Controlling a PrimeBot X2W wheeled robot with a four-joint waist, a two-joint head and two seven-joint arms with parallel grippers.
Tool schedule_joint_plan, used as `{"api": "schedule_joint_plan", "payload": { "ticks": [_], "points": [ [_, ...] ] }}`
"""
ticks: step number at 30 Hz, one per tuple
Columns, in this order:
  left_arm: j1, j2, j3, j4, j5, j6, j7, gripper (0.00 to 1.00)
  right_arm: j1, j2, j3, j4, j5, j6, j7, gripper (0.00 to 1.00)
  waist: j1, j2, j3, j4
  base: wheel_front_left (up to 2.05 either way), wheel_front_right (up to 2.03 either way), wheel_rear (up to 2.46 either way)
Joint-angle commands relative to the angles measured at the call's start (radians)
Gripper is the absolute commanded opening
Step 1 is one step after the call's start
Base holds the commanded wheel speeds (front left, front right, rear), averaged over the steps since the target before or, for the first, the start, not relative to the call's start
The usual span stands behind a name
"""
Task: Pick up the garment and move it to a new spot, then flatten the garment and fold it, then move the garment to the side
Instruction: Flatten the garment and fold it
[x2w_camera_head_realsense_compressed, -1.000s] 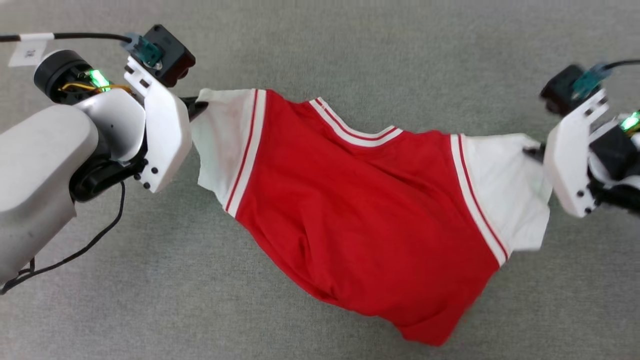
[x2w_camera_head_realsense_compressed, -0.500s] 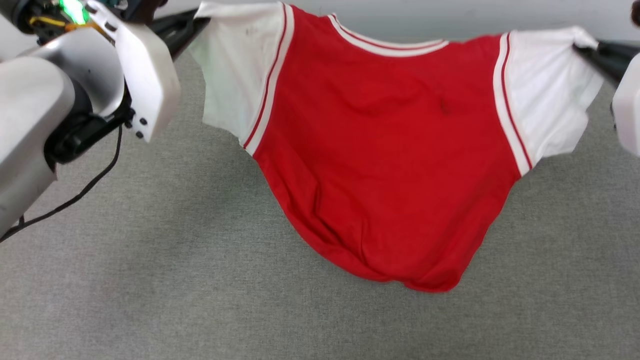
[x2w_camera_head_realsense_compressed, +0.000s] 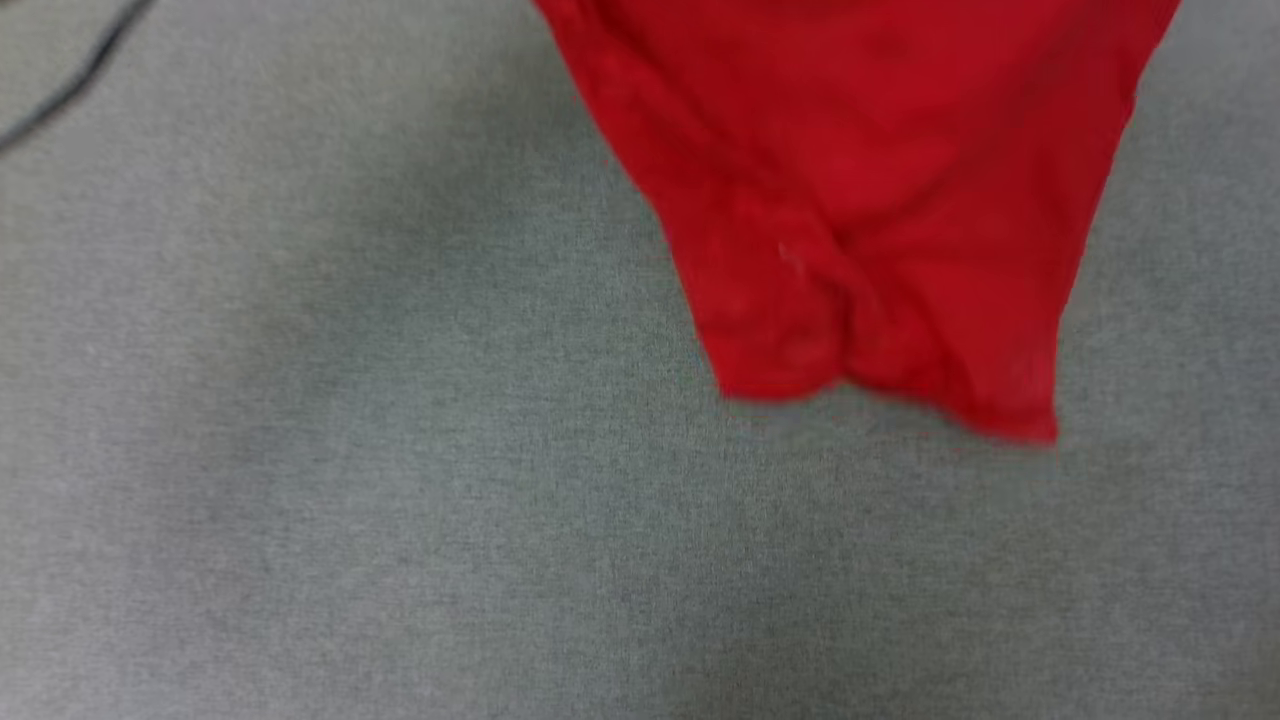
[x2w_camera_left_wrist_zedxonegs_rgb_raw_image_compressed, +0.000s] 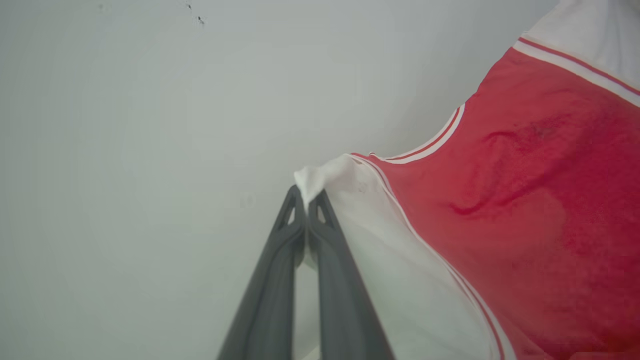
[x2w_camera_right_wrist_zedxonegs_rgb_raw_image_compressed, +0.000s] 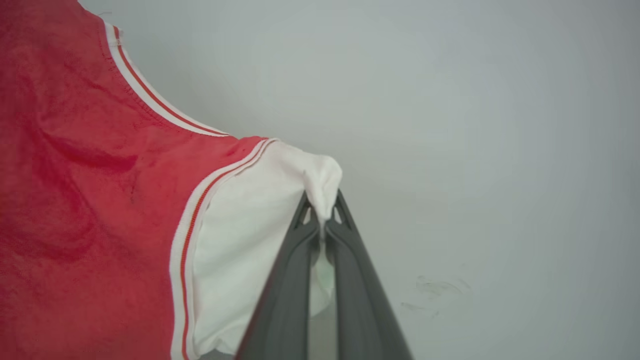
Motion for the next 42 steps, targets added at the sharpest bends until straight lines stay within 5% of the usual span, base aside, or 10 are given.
{"api": "schedule_joint_plan", "payload": {
  "ticks": [1,11,19,29,42],
  "points": [
    [-0.032,-0.007,0.008,0.015,0.007,-0.002,-0.001,0.00,-0.048,0.014,-0.011,0.014,-0.016,-0.002,-0.005,0.00,-0.0001,0.0000,0.052,-0.005,0.00,0.00,0.00],
    [-0.297,-0.090,0.091,0.174,0.051,-0.020,-0.077,0.00,-0.441,0.156,-0.030,0.211,-0.157,-0.002,-0.118,0.00,-0.0001,0.0000,0.181,-0.011,0.00,0.00,0.00],
    [-0.375,-0.110,0.093,0.261,0.057,-0.046,-0.115,0.00,-0.584,0.218,0.012,0.375,-0.204,-0.002,-0.222,0.00,-0.0001,0.0000,0.221,0.001,0.00,0.00,0.00],
    [-0.218,-0.111,0.038,0.373,0.013,-0.063,-0.197,0.00,-0.437,0.276,0.114,0.539,-0.150,-0.002,-0.363,0.00,-0.0001,0.0000,0.211,-0.004,0.00,0.00,0.00],
    [0.241,-0.101,-0.057,0.382,-0.108,-0.065,-0.354,0.00,-0.008,0.348,0.258,0.617,0.009,-0.002,-0.527,0.00,-0.0001,0.0000,0.075,-0.027,0.00,0.00,0.00]
  ]
}}
